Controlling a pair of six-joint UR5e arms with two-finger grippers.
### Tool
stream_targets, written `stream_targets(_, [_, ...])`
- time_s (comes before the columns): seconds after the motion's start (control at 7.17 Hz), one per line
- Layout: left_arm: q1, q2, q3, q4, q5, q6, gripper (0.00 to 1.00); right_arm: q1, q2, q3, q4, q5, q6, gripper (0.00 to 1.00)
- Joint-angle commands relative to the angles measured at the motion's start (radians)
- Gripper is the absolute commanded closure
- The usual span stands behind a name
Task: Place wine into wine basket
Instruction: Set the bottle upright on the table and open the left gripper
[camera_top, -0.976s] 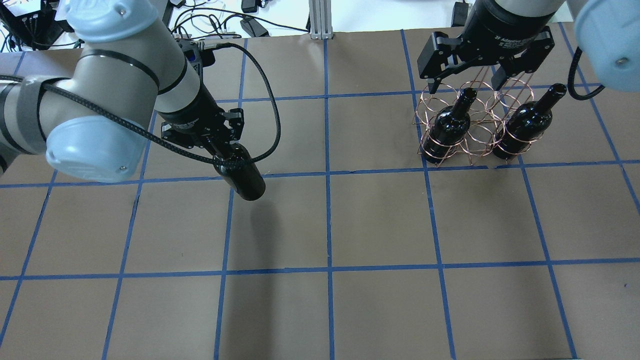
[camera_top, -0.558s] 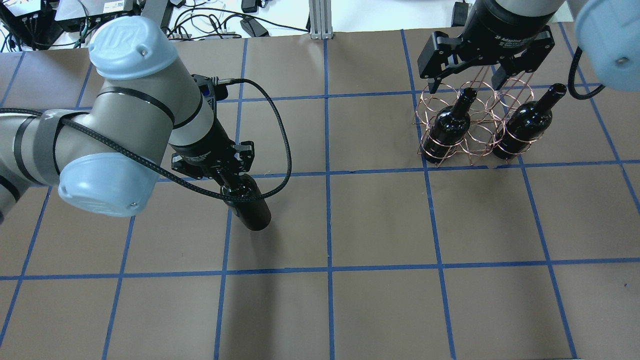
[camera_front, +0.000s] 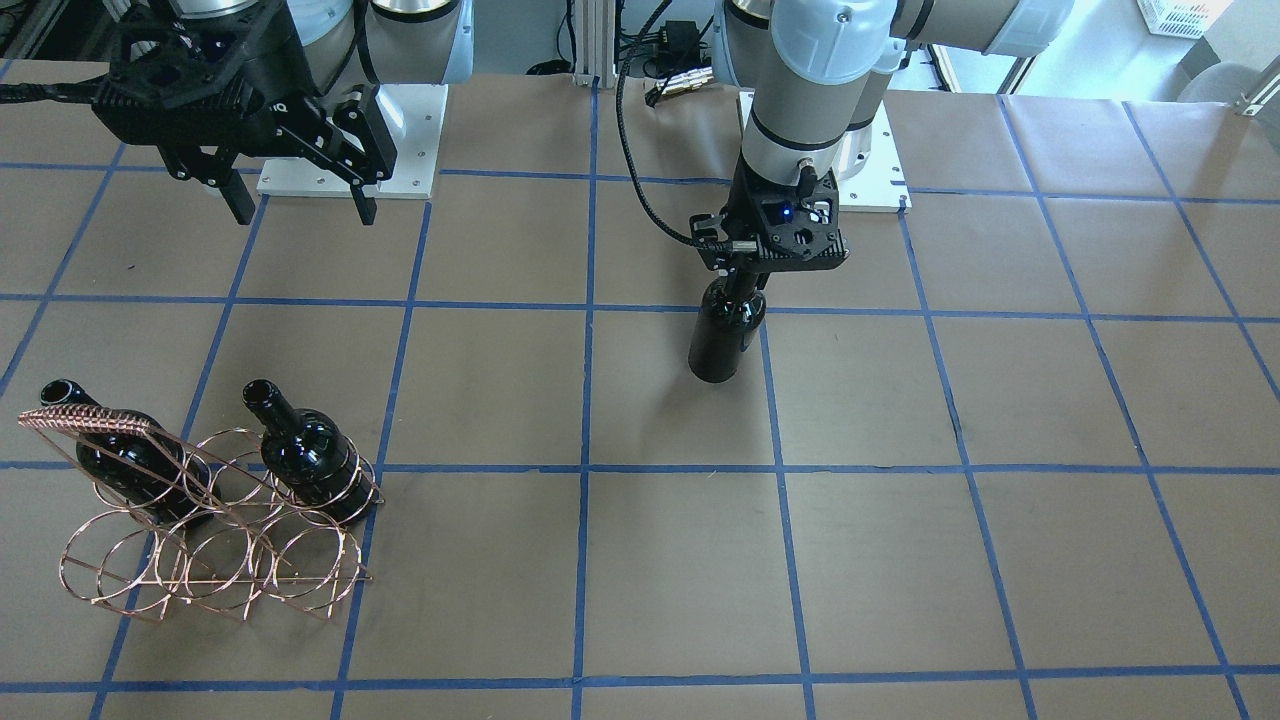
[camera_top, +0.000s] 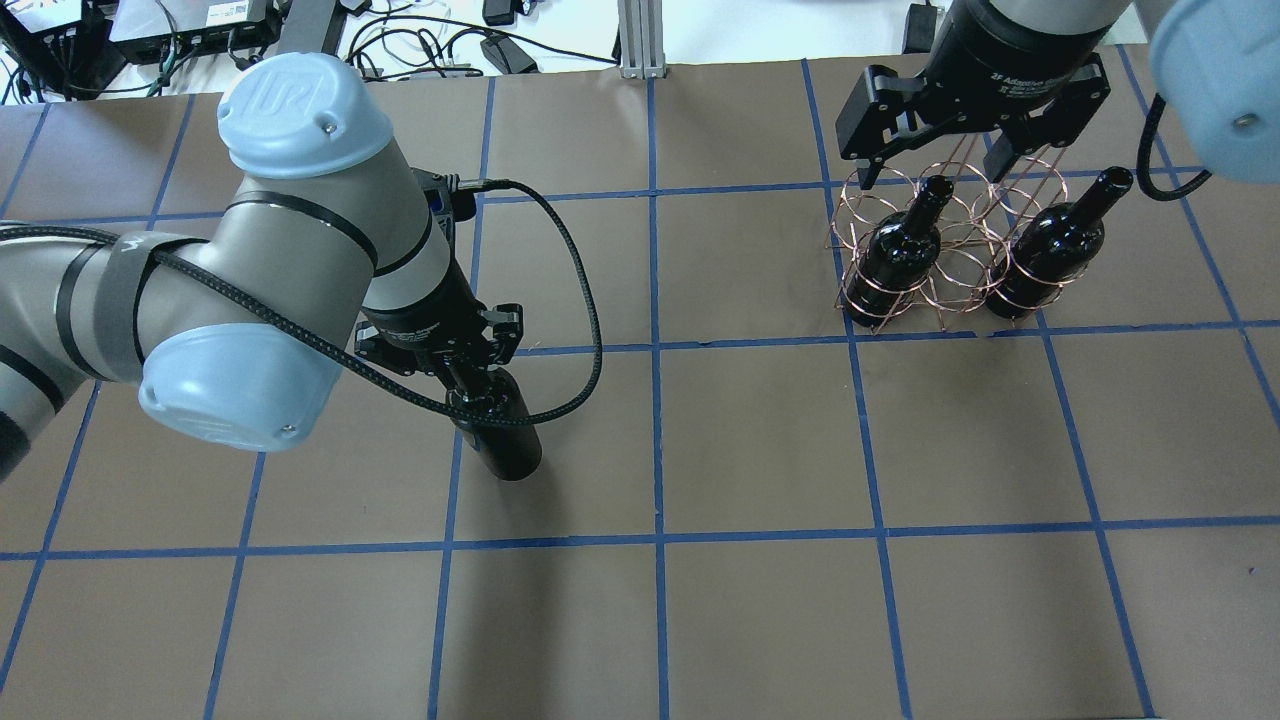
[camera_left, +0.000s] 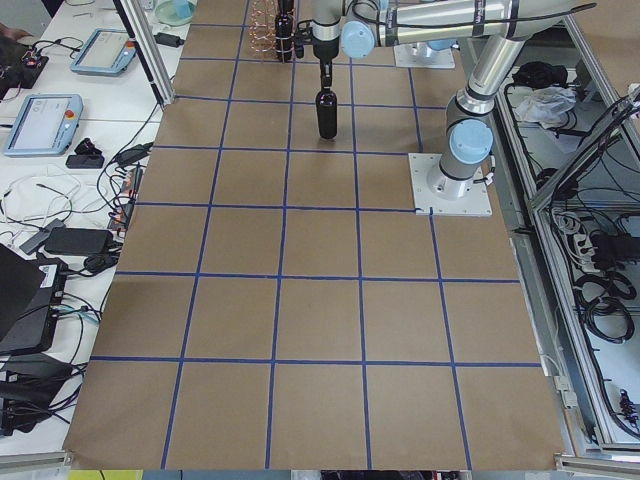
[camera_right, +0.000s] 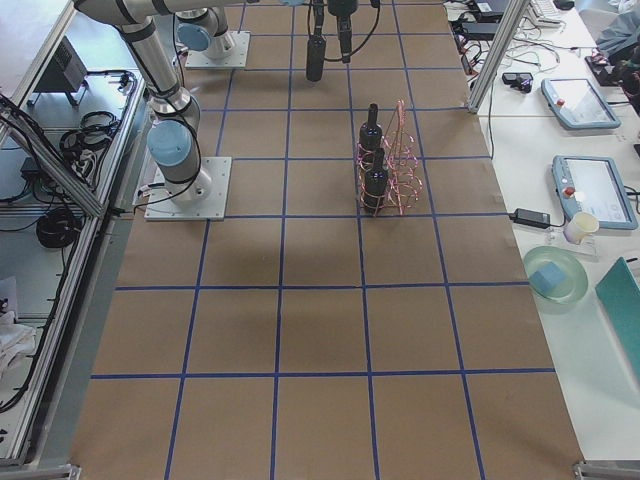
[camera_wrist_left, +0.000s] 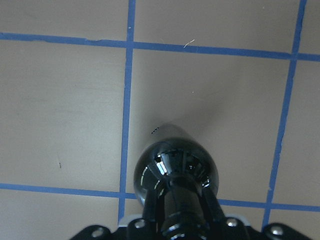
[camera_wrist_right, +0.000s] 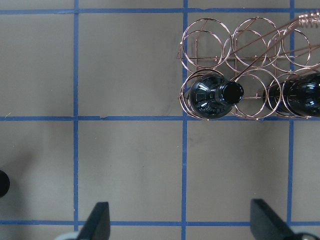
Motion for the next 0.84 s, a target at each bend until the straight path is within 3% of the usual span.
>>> stream_targets(0.0, [-0.004, -0.003, -0.011, 0.0, -0.002, -0.004, 1.0, -0.001, 0.002, 0.0, -0.002, 0.003, 0.005, 0.0])
stream_targets(0.7, [-0.02, -0.011, -0.014, -0.002, -0.01, -0.011, 1.0, 0.0, 0.009, -0.01, -0.002, 0.005, 0.014, 0.0])
